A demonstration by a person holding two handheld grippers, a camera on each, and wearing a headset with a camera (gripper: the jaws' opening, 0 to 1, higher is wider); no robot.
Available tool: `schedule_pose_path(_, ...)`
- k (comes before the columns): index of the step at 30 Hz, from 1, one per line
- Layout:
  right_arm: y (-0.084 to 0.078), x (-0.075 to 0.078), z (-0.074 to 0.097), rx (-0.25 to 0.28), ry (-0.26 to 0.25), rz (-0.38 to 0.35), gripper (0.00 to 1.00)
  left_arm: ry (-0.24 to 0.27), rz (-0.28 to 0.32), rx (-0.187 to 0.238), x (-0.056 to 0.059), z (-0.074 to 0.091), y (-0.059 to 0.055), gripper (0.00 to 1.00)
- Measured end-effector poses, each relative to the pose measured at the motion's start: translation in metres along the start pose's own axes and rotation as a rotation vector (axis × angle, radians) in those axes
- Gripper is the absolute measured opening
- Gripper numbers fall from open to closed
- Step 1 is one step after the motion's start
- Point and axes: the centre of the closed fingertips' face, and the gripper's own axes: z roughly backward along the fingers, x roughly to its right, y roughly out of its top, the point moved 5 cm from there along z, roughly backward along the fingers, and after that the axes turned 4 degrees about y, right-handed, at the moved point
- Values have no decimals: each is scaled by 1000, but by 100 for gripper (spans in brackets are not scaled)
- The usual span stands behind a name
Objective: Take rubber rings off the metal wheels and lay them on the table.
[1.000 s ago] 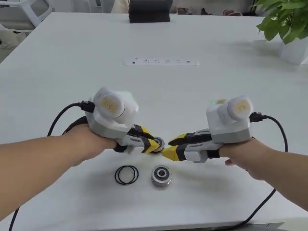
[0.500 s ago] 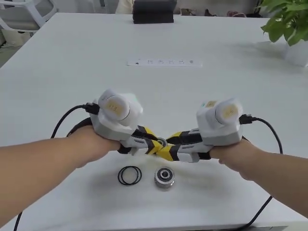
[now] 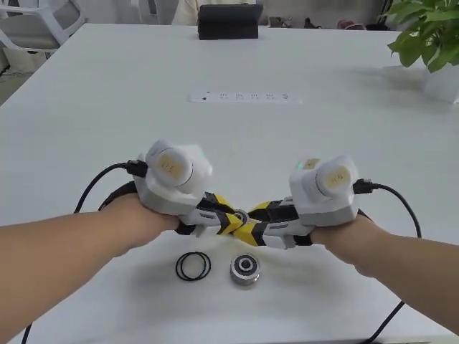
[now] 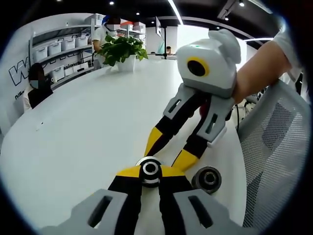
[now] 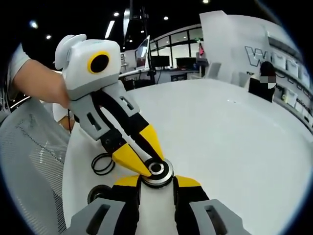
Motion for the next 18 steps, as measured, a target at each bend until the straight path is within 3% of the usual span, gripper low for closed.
schedule_pose_path(18, -1, -1, 5, -15, -6, 37, 19, 13, 13, 3, 1, 0, 0, 7)
